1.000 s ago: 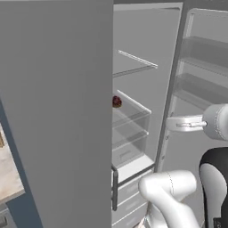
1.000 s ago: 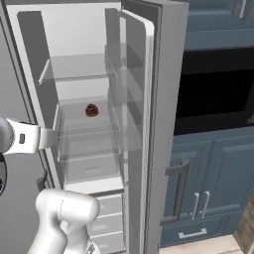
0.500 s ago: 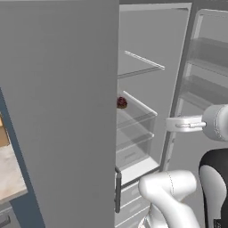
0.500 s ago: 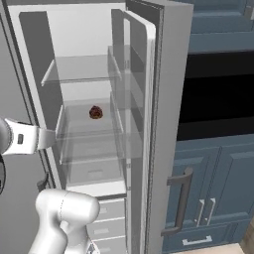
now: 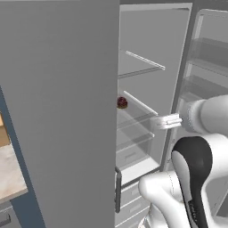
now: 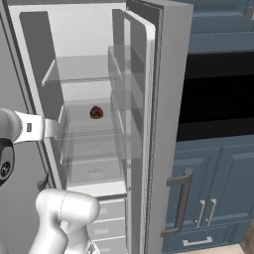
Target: Take the donut and cake from the fridge and place them on the empty tray on the dining counter.
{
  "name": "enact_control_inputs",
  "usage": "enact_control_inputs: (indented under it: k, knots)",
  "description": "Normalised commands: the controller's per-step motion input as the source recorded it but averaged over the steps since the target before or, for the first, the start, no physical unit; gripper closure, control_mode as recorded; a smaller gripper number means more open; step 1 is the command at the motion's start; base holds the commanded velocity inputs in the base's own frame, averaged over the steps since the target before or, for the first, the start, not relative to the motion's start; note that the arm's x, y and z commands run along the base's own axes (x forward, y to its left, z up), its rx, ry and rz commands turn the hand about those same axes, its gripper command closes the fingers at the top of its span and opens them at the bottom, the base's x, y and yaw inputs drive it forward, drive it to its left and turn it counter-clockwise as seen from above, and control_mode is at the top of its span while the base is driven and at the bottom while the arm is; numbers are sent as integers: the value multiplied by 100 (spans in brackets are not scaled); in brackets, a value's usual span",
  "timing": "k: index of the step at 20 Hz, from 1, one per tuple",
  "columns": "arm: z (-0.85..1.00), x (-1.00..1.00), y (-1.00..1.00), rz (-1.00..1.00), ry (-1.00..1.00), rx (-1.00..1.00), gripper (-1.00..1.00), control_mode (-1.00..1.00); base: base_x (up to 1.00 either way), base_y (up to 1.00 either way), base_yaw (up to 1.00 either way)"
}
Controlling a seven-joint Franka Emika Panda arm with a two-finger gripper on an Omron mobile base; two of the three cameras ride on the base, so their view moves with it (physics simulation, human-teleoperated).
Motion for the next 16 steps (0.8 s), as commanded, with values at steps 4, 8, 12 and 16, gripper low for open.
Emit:
enact_control_inputs:
  k: [4,8,12,16]
  knots:
    - [-24,63,-41,6,0,0,-100,-100,0,0,0]
    - [-10,47,-24,14,-6,0,-100,-100,0,0,0]
    - [-17,48,0,3,-7,-1,-100,-100,0,0,0]
    - [-24,53,0,0,-5,-4,-100,-100,0,0,0]
